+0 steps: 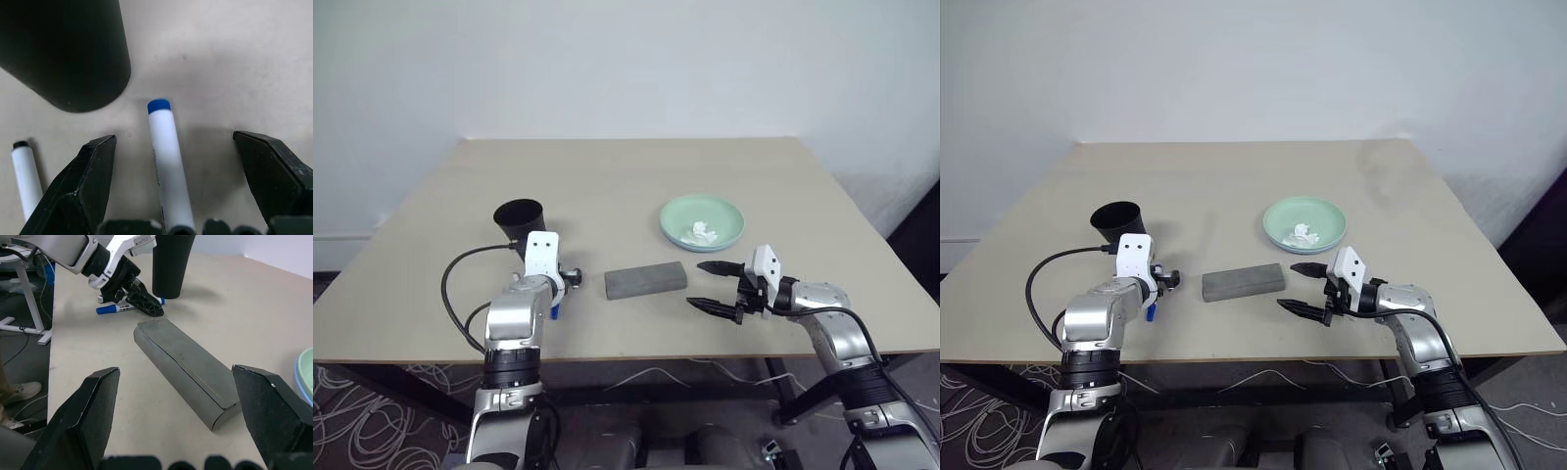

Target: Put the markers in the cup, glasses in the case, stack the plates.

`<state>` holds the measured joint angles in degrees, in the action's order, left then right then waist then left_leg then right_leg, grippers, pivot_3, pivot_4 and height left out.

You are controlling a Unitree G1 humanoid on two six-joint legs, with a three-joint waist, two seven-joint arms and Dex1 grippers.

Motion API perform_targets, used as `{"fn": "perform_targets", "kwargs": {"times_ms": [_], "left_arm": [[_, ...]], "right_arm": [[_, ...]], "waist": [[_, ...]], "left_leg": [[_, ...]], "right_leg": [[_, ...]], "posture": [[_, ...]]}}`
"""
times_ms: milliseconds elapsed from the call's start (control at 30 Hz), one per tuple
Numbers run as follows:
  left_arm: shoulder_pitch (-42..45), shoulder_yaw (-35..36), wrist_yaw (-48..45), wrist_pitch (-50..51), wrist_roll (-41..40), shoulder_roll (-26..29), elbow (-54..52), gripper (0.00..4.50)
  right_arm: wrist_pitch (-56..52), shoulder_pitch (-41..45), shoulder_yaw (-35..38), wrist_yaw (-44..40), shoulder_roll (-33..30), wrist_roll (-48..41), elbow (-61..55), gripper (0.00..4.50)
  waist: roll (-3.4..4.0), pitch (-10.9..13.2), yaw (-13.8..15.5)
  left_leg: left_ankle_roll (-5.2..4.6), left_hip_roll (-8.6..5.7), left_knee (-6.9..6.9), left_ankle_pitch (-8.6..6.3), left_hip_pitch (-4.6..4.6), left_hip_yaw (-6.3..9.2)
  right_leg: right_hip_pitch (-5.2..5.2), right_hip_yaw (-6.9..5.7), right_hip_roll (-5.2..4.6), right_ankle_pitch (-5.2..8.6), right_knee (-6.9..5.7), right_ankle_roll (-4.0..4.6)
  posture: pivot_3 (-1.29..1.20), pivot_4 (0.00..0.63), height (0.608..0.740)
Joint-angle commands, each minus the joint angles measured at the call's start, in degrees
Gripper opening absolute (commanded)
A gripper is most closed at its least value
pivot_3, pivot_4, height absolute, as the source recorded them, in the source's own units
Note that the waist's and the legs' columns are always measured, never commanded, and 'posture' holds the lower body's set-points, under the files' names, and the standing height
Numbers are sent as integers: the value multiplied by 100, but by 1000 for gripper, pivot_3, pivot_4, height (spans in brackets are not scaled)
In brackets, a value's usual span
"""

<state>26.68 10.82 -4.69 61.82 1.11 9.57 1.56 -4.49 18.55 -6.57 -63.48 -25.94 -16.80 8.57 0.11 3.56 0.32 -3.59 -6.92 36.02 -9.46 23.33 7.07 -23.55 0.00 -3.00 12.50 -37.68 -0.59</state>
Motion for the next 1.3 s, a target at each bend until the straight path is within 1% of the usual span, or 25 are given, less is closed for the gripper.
{"fn": "perform_targets", "kwargs": {"times_ms": [33,300,333,433,533,600,633,700,767,933,1033,1100,1167,1300], "left_arm": [[200,179,198,43,-110,-100,-58,3137],[233,265,337,0,-242,-166,-39,222],[240,263,345,-11,-251,-162,-34,150],[250,155,244,-128,-295,-94,-72,150],[249,64,-204,-467,-543,-16,-180,150],[217,-112,-489,-813,-585,142,-231,150],[213,-221,-677,-1172,-585,246,-246,150],[265,-450,-1241,-2352,-599,519,-257,150],[365,-500,-1485,-3286,-595,685,-117,150],[920,-285,-1471,-5372,-531,940,809,150],[1241,-203,-1330,-6427,-453,1072,1429,150],[1417,-137,-1199,-6983,-386,1156,1915,150],[1525,-111,-1142,-7308,-399,1187,2250,150],[1841,-37,-961,-8197,-345,1313,3518,150]], "right_arm": [[70,34,108,46,-45,-60,-217,3978],[81,68,117,58,-53,-51,-166,3978],[83,76,117,59,-52,-49,-157,3978],[92,89,111,64,-44,-43,-145,3978],[95,95,104,74,-42,-39,-140,3978],[92,96,100,83,-44,-40,-147,3978],[91,100,100,87,-46,-41,-145,3978],[92,101,96,97,-48,-38,-146,3978],[93,107,90,102,-48,-33,-144,3978],[110,170,83,106,-47,-18,-94,3978],[133,202,86,102,-55,-10,-56,3978],[147,210,92,105,-61,-8,-41,3978],[155,216,97,102,-66,-10,-28,3978],[147,172,102,127,-79,-9,-65,3978]], "waist": [[0,0,0],[0,0,6],[0,0,8],[0,0,7],[0,0,7],[-1,0,4],[-1,0,2],[-1,0,3],[-1,1,4],[0,0,26],[-1,0,36],[-1,0,36],[-1,0,38],[-1,0,42]], "left_leg": [[0,0,0,0,1,0],[0,0,0,0,2,0],[0,0,0,0,2,0],[0,0,0,0,4,0],[0,0,0,0,6,1],[0,0,0,0,11,1],[0,-1,0,0,12,0],[0,0,-2,0,17,0],[1,0,-7,0,19,-2],[0,0,-12,0,20,-5],[0,0,-11,0,20,-6],[0,0,-12,0,20,-6],[0,-1,-11,0,20,-7],[0,-1,-9,0,20,-7]], "right_leg": [[0,-1,-1,0,0,0],[1,-4,-4,1,0,1],[2,-4,-5,1,1,1],[2,-5,-6,1,1,1],[-1,-8,-6,2,1,3],[-4,-8,-7,7,2,12],[-5,-8,-7,7,2,12],[-11,-6,-7,7,4,13],[-18,-4,-7,8,6,13],[-21,0,-8,8,9,13],[-21,-1,-7,7,9,13],[-21,-1,-7,6,11,10],[-23,-1,-6,-1,11,-1],[-22,-3,-4,-2,11,-3]], "posture": [[0,0,736],[0,0,736],[0,0,736],[0,0,736],[0,0,736],[0,0,736],[0,0,736],[0,0,736],[0,0,736],[0,0,736],[0,0,736],[0,0,736],[0,0,736],[0,0,736]]}}
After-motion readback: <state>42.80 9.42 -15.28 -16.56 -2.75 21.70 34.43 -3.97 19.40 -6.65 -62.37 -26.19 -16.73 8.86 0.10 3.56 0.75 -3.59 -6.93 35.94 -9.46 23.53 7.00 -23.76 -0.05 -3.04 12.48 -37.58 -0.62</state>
